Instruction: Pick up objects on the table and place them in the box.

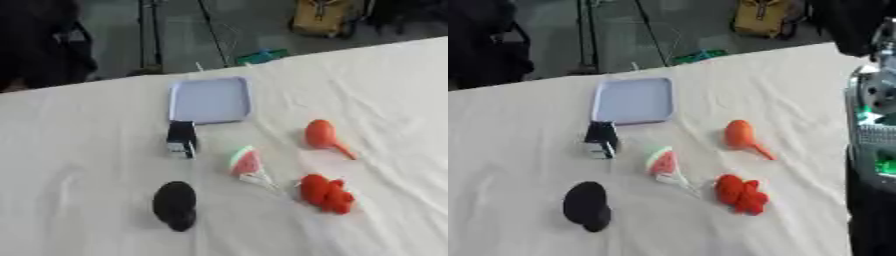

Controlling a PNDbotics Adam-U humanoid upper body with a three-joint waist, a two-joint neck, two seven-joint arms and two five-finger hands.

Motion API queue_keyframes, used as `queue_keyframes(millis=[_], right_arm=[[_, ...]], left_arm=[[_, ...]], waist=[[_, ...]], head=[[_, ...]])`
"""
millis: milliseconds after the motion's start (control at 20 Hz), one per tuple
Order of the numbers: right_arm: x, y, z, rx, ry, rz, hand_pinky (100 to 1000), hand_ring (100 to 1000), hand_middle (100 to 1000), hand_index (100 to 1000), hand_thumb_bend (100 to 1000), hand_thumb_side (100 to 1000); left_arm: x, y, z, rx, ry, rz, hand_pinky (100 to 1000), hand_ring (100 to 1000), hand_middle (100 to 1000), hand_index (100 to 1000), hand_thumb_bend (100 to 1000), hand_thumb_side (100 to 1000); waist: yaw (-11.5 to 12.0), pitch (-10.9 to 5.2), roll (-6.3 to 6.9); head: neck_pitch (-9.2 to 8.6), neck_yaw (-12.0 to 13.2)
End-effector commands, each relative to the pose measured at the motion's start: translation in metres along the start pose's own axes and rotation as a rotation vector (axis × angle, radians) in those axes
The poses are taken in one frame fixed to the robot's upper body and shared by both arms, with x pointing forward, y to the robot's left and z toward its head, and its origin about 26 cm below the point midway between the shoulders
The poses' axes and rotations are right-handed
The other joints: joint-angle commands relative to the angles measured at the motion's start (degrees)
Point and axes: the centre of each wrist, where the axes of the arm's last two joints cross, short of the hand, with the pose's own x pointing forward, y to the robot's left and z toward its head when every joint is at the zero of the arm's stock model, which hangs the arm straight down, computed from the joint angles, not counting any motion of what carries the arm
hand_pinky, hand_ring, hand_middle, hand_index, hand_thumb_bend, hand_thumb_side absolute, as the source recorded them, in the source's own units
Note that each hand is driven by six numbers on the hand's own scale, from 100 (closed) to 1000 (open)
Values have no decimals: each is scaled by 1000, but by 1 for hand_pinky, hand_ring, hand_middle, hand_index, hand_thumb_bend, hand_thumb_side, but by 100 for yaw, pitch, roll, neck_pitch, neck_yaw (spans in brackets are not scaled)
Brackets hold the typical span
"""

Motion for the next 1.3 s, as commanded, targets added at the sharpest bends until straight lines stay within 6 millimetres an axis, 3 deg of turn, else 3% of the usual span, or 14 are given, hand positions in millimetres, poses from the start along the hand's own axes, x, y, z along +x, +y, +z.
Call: queue_keyframes(millis=[50,400,450,700,750,900,950,1000,1050,1300], right_arm=[[9,14,-20,181,-66,116,846,771,833,935,100,904],[36,52,-49,425,-190,267,858,814,863,955,192,914],[40,59,-50,476,-227,280,870,880,891,973,263,952],[67,101,-52,748,-379,399,904,981,951,988,196,1000],[69,108,-50,783,-398,410,886,951,909,964,208,1000],[71,126,-40,851,-415,399,879,936,898,955,218,1000],[71,129,-37,864,-414,390,860,881,867,944,325,1000],[69,133,-31,883,-409,371,860,881,867,944,325,1000],[68,134,-28,894,-406,355,860,879,865,944,369,1000],[63,133,-25,921,-396,301,859,872,854,940,391,1000]], left_arm=[[4,-1,-4,-8,-17,17,662,632,700,696,100,945],[4,-1,-1,-31,-6,17,662,634,702,697,100,942],[4,-2,-1,-33,-4,19,663,635,702,696,100,942],[4,-4,1,-47,8,29,663,635,703,696,100,941],[5,-4,2,-50,9,31,663,635,703,696,100,941],[5,-5,2,-56,12,37,664,635,703,696,100,941],[5,-5,2,-57,13,37,664,636,703,696,100,940],[5,-4,2,-57,13,37,664,636,703,696,100,940],[5,-4,2,-57,13,36,664,636,703,696,100,940],[4,-4,2,-61,15,35,665,636,704,696,100,941]], waist=[[34,-165,-29],[94,-212,-10],[100,-215,-12],[95,-237,-15],[95,-240,-17],[101,-243,-21],[103,-240,-20],[107,-234,-17],[109,-232,-17],[81,-223,-24]], head=[[51,-60],[70,-114],[67,-129],[51,-156],[50,-162],[37,-172],[28,-167],[16,-153],[10,-144],[-6,-123]])
